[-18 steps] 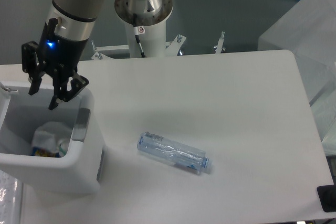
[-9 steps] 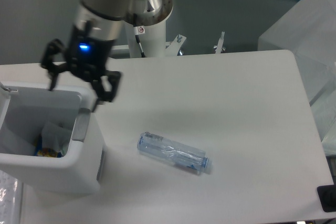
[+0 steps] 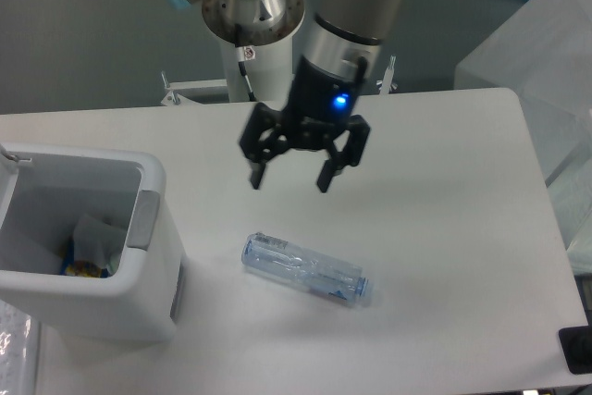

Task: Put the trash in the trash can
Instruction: 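Move the open gripper over the clear plastic water bottle, then lower the gripper and close it around the bottle's cap end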

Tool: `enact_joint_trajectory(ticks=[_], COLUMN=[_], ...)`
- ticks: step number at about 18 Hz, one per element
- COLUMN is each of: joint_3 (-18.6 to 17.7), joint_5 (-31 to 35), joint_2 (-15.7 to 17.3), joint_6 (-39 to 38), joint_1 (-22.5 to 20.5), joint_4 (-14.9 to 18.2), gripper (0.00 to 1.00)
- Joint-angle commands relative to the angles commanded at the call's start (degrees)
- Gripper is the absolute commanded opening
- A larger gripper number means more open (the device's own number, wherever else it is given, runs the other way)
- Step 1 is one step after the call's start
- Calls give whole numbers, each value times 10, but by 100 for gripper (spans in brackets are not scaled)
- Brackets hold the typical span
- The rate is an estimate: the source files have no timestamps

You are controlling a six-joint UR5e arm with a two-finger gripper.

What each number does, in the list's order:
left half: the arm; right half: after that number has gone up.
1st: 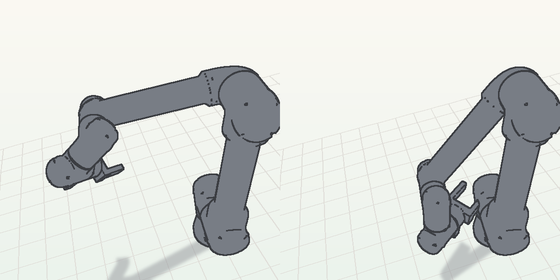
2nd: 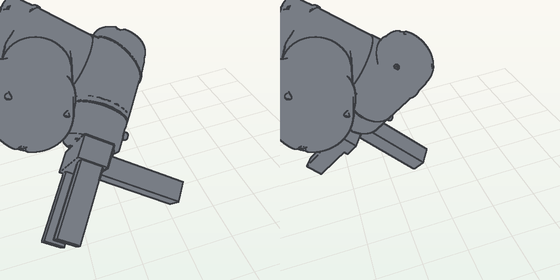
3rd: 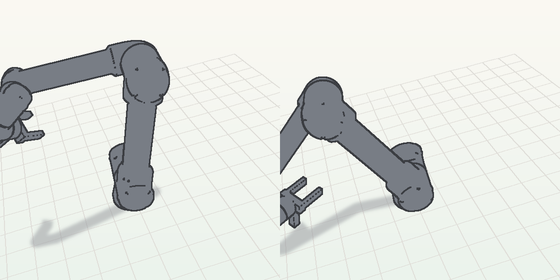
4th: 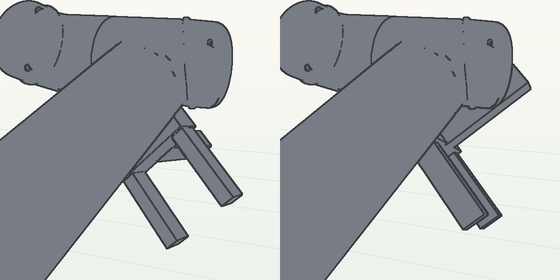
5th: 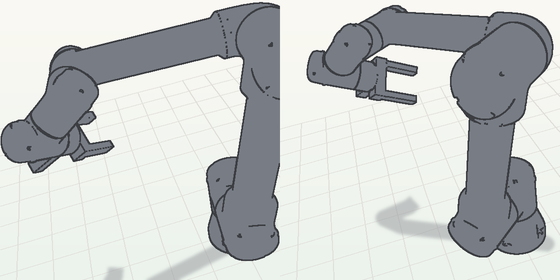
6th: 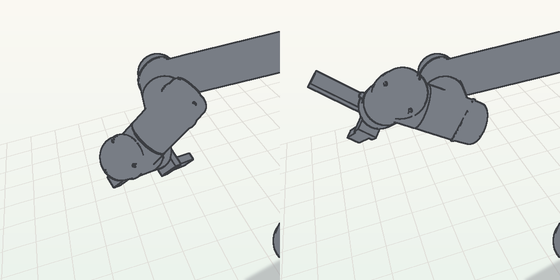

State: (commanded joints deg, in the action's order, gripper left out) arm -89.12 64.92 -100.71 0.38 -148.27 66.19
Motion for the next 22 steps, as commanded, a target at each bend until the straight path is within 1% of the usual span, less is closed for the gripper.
enact_joint_trajectory(ticks=[3, 6, 9, 11, 13, 15, 18, 22], joint_3=[8, 8, 10, 8, 10, 13, 29, 33], joint_5=[56, 58, 70, 109, 147, 152, 158, 168], joint_2=[-49, -89, -118, -141, -168, -182, -213, -230], joint_6=[-74, -85, -108, -135, -150, -164, -183, -199], joint_1=[1, 3, 3, 6, 24, 28, 35, 40], joint_4=[-34, -40, -48, -62, -75, -84, -85, -87], gripper=[100, 100, 100, 100, 100, 100, 99, 99])
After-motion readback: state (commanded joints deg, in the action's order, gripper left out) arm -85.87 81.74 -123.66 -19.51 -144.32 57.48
